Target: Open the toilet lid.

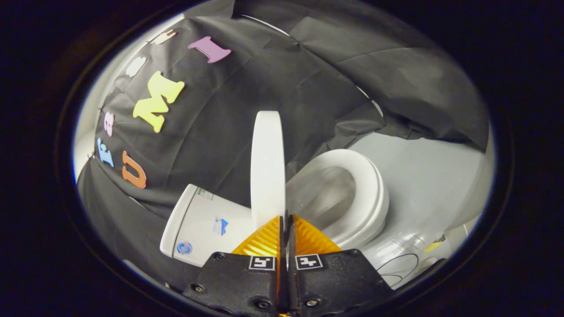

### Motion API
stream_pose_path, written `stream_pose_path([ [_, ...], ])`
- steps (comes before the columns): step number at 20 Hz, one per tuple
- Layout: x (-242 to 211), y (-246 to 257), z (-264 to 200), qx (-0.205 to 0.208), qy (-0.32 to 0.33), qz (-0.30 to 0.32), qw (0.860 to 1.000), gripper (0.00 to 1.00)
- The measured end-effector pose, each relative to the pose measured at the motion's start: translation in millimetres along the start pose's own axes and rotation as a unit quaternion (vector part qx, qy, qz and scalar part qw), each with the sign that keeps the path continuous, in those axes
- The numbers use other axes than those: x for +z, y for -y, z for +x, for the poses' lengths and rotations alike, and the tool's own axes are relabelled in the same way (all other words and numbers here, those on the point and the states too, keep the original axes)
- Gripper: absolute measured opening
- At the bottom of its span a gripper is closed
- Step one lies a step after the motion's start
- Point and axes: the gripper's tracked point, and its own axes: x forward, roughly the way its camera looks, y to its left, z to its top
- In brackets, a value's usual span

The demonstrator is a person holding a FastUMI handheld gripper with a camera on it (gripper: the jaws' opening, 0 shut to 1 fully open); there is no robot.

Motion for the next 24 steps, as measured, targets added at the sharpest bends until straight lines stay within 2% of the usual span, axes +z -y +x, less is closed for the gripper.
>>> stream_pose_path([
  [15, -6, -63, -10, -0.034, 0.019, -0.108, 0.993, 0.04],
  [24, -17, -110, -14, -0.033, 0.024, -0.172, 0.984, 0.06],
])
